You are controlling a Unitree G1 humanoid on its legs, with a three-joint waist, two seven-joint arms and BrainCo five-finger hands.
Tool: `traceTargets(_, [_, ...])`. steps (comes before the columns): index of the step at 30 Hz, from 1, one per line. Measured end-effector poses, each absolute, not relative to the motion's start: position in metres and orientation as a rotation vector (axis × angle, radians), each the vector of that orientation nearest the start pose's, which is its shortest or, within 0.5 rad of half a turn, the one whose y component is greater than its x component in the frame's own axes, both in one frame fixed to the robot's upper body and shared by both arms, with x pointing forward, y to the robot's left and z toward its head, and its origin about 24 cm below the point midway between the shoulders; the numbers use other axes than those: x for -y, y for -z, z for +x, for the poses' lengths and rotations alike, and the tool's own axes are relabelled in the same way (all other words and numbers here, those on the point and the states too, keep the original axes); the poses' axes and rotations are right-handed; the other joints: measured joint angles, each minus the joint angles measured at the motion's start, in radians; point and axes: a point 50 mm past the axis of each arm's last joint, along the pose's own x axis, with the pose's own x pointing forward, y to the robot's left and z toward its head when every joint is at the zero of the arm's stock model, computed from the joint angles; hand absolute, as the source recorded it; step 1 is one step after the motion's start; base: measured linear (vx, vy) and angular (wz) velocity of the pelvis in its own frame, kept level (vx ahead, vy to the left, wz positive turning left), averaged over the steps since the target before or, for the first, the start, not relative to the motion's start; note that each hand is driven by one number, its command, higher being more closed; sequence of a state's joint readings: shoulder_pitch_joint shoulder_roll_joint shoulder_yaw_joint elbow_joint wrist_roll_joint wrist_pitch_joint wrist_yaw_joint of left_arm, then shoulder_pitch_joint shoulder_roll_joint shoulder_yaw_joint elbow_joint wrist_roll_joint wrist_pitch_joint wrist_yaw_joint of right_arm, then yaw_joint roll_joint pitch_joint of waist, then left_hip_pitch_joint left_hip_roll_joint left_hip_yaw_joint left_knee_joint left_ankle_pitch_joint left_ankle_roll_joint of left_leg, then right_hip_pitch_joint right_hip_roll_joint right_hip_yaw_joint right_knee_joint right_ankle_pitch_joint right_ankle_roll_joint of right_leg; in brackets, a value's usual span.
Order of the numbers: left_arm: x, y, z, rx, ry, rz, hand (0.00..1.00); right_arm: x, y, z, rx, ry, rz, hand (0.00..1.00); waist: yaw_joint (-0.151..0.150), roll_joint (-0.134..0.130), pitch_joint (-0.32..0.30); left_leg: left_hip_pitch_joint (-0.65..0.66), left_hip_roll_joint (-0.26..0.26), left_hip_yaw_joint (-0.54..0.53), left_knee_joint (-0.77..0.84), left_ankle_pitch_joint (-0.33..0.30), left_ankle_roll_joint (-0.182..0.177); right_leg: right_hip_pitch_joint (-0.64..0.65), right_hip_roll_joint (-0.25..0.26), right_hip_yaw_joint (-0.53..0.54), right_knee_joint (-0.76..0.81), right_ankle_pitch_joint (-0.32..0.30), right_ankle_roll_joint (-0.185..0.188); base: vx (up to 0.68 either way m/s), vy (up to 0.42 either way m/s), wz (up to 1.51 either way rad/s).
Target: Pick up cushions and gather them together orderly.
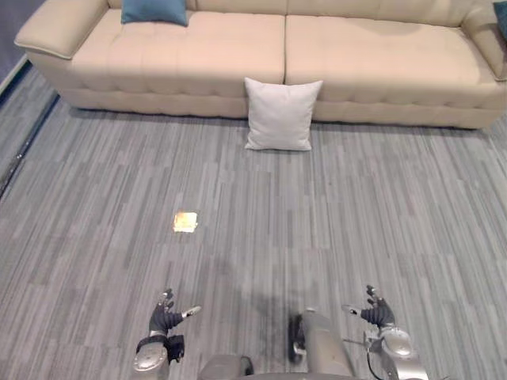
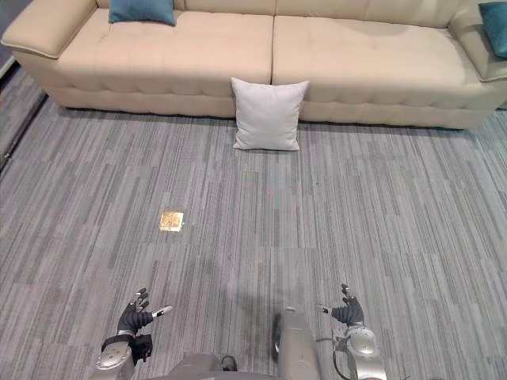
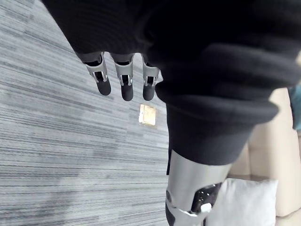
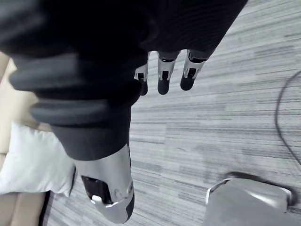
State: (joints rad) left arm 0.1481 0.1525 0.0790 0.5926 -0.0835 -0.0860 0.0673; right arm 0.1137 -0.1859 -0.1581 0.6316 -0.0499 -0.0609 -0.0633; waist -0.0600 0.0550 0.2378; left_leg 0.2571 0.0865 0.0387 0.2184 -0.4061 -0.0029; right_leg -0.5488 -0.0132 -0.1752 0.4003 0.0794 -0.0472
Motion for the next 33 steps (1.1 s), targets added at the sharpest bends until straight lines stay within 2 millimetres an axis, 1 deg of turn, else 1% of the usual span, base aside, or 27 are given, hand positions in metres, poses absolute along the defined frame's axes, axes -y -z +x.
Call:
traceTargets(1, [-0.222,0.099,0.161,-0.638,-0.239,0.067,0.0,0.248,0.095,0.167,-0.657,0.27,-0.207,0.0,0.005,0.023,0.002,-0.009,0.023,-0.001,0.039,0.02,-0.035,-0.004,0.007,-0.027,0.042,-0.018,-0.022,0.76,-0.131,0.31])
traceTargets(2, [-0.219,0.098,0.165,-0.628,-0.23,0.068,0.0,0.245,0.093,0.171,-0.641,0.262,-0.199,0.0,0.001,0.023,0.002,-0.057,0.027,-0.003,0.161,0.12,-0.09,0.009,-0.004,-0.043,0.093,-0.079,-0.031,0.74,-0.148,0.17])
traceTargets(3, [-0.216,0.099,0.164,-0.632,-0.228,0.061,0.0,0.242,0.092,0.172,-0.633,0.245,-0.203,0.0,-0.011,0.024,0.01,-0.122,0.03,0.011,0.339,0.29,-0.041,0.08,-0.001,-0.069,0.081,-0.129,-0.035,0.76,-0.199,0.22])
traceTargets(4, [-0.215,0.101,0.161,-0.638,-0.229,0.056,0.0,0.24,0.092,0.172,-0.633,0.234,-0.206,0.0,-0.011,0.027,0.013,-0.16,0.045,0.027,0.438,0.412,-0.032,0.136,0.007,-0.067,0.049,-0.15,-0.041,0.79,-0.204,-0.03])
traceTargets(5, [-0.216,0.102,0.157,-0.642,-0.234,0.052,0.0,0.231,0.092,0.175,-0.627,0.206,-0.203,0.0,0.007,0.023,0.018,-0.253,0.103,0.054,0.686,0.418,-0.032,0.242,0.039,-0.053,-0.022,-0.173,-0.054,0.77,-0.153,-0.37])
traceTargets(6, [-0.216,0.101,0.159,-0.635,-0.228,0.05,0.0,0.223,0.09,0.179,-0.603,0.196,-0.183,0.0,0.027,0.021,0.021,-0.356,0.142,0.078,0.884,0.337,0.005,0.33,0.061,-0.028,-0.064,-0.194,-0.061,0.76,-0.111,-0.46])
traceTargets(8, [-0.214,0.1,0.16,-0.627,-0.22,0.042,0.0,0.211,0.084,0.187,-0.557,0.188,-0.147,0.0,0.057,-0.019,0.042,-0.49,0.139,0.109,0.964,0.259,0.036,0.457,0.059,0.014,-0.129,-0.219,-0.062,0.78,-0.053,-0.45])
traceTargets(9, [-0.212,0.1,0.159,-0.63,-0.219,0.036,0.0,0.207,0.08,0.19,-0.529,0.187,-0.13,0.0,0.08,-0.034,0.045,-0.571,0.133,0.14,0.917,0.219,0.043,0.53,0.051,0.039,-0.177,-0.235,-0.057,0.74,-0.006,-0.46])
traceTargets(10, [-0.211,0.101,0.158,-0.632,-0.219,0.031,0.0,0.207,0.078,0.192,-0.519,0.186,-0.13,0.0,0.084,-0.041,0.045,-0.608,0.122,0.15,0.868,0.203,0.044,0.558,0.044,0.051,-0.196,-0.247,-0.05,0.61,0.057,-0.54])
traceTargets(11, [-0.207,0.102,0.155,-0.636,-0.216,0.021,0.0,0.207,0.073,0.196,-0.496,0.185,-0.133,0.0,0.104,-0.048,0.048,-0.672,0.094,0.155,0.736,0.19,0.038,0.607,0.026,0.08,-0.219,-0.276,-0.03,0.61,0.121,-0.71])
traceTargets(13, [-0.203,0.105,0.15,-0.651,-0.21,0.009,0.0,0.21,0.07,0.2,-0.482,0.186,-0.143,0.0,0.132,-0.055,0.046,-0.716,0.04,0.12,0.451,0.215,-0.002,0.659,-0.01,0.134,-0.231,-0.333,0.01,0.61,0.19,-0.92])
traceTargets(14, [-0.201,0.109,0.141,-0.675,-0.218,0.001,0.0,0.212,0.072,0.199,-0.492,0.189,-0.149,0.0,0.136,-0.037,0.034,-0.711,0.028,0.079,0.24,0.262,-0.057,0.692,-0.008,0.178,-0.238,-0.369,0.026,0.61,0.309,-1.14])
traceTargets(15, [-0.205,0.114,0.128,-0.716,-0.234,0.005,0.0,0.212,0.078,0.194,-0.525,0.19,-0.148,0.0,0.147,-0.035,0.007,-0.714,0.033,0.061,0.242,0.354,-0.039,0.715,-0.016,0.219,-0.216,-0.434,0.051,0.62,0.33,-1.12])
traceTargets(16, [-0.205,0.115,0.125,-0.727,-0.239,0.005,0.0,0.21,0.084,0.19,-0.554,0.191,-0.137,0.0,0.155,-0.056,-0.01,-0.714,0.019,0.075,0.279,0.329,-0.024,0.715,-0.037,0.244,-0.187,-0.451,0.062,0.67,0.342,-0.81])
traceTargets(17, [-0.212,0.114,0.125,-0.725,-0.254,0.017,0.0,0.207,0.091,0.182,-0.591,0.188,-0.126,0.0,0.154,-0.091,-0.041,-0.701,-0.006,0.116,0.307,0.274,-0.005,0.674,-0.081,0.269,-0.079,-0.45,0.077,0.56,0.251,-0.4])
traceTargets(18, [-0.216,0.113,0.125,-0.72,-0.263,0.022,0.0,0.207,0.092,0.18,-0.598,0.188,-0.129,0.0,0.154,-0.096,-0.044,-0.685,-0.011,0.133,0.323,0.254,0.013,0.645,-0.093,0.275,0.005,-0.435,0.104,0.71,0.322,-0.44])
traceTargets(19, [-0.215,0.114,0.124,-0.725,-0.267,0.017,0.0,0.206,0.093,0.18,-0.601,0.183,-0.13,0.0,0.153,-0.098,-0.043,-0.627,-0.021,0.166,0.333,0.207,0.037,0.576,-0.114,0.289,0.216,-0.371,0.2,0.68,0.334,-0.45])
traceTargets(20, [-0.213,0.115,0.123,-0.734,-0.267,0.01,0.0,0.203,0.094,0.179,-0.607,0.181,-0.125,0.0,0.146,-0.096,-0.041,-0.567,-0.031,0.18,0.326,0.171,0.047,0.518,-0.128,0.283,0.385,-0.3,0.241,0.79,0.369,-0.53])
traceTargets(21, [-0.213,0.117,0.122,-0.744,-0.269,0.008,0.0,0.2,0.098,0.177,-0.627,0.157,-0.139,0.0,0.129,-0.084,-0.033,-0.445,-0.044,0.186,0.291,0.128,0.059,0.461,-0.152,0.216,0.572,-0.333,0.173,0.63,0.272,-0.32])
traceTargets(23, [-0.213,0.116,0.123,-0.737,-0.27,0.007,0.0,0.194,0.1,0.175,-0.638,0.12,-0.165,0.0,0.125,-0.068,-0.034,-0.305,-0.049,0.187,0.2,0.122,0.061,0.39,-0.164,0.097,0.598,-0.377,0.101,0.52,0.173,-0.25])
traceTargets(24, [-0.213,0.115,0.124,-0.732,-0.271,0.008,0.0,0.192,0.1,0.174,-0.637,0.107,-0.17,0.0,0.124,-0.061,-0.037,-0.269,-0.048,0.187,0.164,0.122,0.06,0.357,-0.162,0.054,0.57,-0.384,0.092,0.54,0.134,-0.07])
traceTargets(26, [-0.219,0.112,0.131,-0.713,-0.277,0.022,0.0,0.19,0.102,0.174,-0.643,0.088,-0.17,0.0,0.1,-0.054,-0.034,-0.19,-0.039,0.175,0.098,0.123,0.059,0.274,-0.116,-0.017,0.287,-0.379,0.093,0.5,0.069,0.33])
traceTargets(28, [-0.22,0.113,0.133,-0.716,-0.278,0.025,0.0,0.194,0.104,0.168,-0.662,0.101,-0.171,0.0,0.091,-0.059,-0.034,-0.161,-0.036,0.151,0.079,0.12,0.044,0.241,-0.085,-0.006,0.097,-0.319,0.099,0.44,-0.012,0.51])
traceTargets(30, [-0.223,0.113,0.13,-0.722,-0.292,0.035,0.0,0.197,0.107,0.162,-0.682,0.106,-0.177,0.0,0.078,-0.075,-0.039,-0.107,-0.038,0.121,0.067,0.091,-0.015,0.234,-0.041,0.027,-0.14,-0.124,0.07,0.57,-0.096,0.56])
traceTargets(31, [-0.228,0.115,0.123,-0.74,-0.304,0.049,0.0,0.195,0.11,0.156,-0.699,0.106,-0.171,0.0,0.077,-0.111,-0.046,-0.075,-0.06,0.093,0.071,0.072,-0.045,0.241,-0.043,0.057,-0.184,0.07,0.029,0.53,-0.162,0.49])
traceTargets(32, [-0.221,0.119,0.124,-0.759,-0.303,0.027,0.0,0.202,0.112,0.153,-0.719,0.113,-0.188,0.0,0.08,-0.077,-0.043,-0.056,-0.036,0.068,0.084,0.067,-0.056,0.246,-0.026,0.036,-0.134,0.054,0.021,0.59,-0.206,0.56])
traceTargets(33, [-0.218,0.119,0.123,-0.756,-0.301,0.019,0.0,0.202,0.111,0.154,-0.717,0.115,-0.188,0.0,0.077,-0.064,-0.053,-0.089,-0.008,0.037,0.144,0.094,-0.086,0.258,-0.024,0.009,-0.127,0.007,0.012,0.47,-0.172,0.4])
